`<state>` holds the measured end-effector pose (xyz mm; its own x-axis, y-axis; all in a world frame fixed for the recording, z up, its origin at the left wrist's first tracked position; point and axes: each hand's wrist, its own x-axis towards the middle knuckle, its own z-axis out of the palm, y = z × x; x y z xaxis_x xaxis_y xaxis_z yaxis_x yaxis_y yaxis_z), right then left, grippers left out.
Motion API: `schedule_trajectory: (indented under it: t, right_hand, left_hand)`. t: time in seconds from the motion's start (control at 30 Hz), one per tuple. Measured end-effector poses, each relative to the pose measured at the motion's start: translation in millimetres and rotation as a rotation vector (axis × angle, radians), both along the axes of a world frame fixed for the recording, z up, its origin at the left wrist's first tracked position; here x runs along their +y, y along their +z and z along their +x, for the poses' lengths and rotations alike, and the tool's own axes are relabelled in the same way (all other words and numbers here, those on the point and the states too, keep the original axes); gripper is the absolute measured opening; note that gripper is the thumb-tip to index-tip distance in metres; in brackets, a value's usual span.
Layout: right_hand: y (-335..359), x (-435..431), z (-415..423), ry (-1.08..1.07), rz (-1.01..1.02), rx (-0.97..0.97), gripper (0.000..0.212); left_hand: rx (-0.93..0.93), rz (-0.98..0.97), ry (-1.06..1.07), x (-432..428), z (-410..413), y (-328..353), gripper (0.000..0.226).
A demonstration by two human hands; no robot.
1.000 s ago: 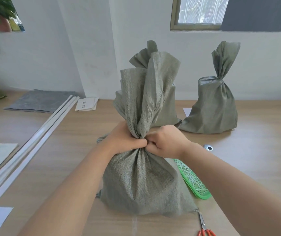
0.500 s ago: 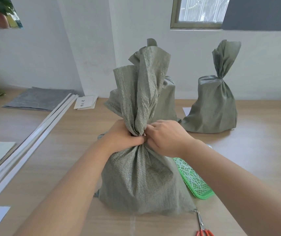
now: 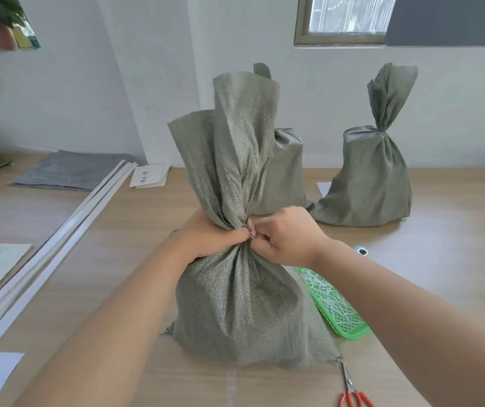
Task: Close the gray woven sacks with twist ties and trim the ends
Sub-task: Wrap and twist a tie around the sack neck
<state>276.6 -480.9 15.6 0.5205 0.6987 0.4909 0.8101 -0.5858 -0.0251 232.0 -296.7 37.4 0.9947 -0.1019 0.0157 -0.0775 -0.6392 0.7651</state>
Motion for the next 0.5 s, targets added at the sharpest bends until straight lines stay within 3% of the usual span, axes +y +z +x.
schedule_trajectory:
  t: [0.3,0.5]
  right_hand:
    - [-14,-4,1,-0.02,0.111,0.08,0.024]
    - [-9,-15,3,-0.15,0.142,0.254,0.028]
  left_hand:
    - [-0.032,-0.072,0.003,2,5,-3,0.018]
    - [-0.032,-0.079,0.053,7,7,-4,0.018]
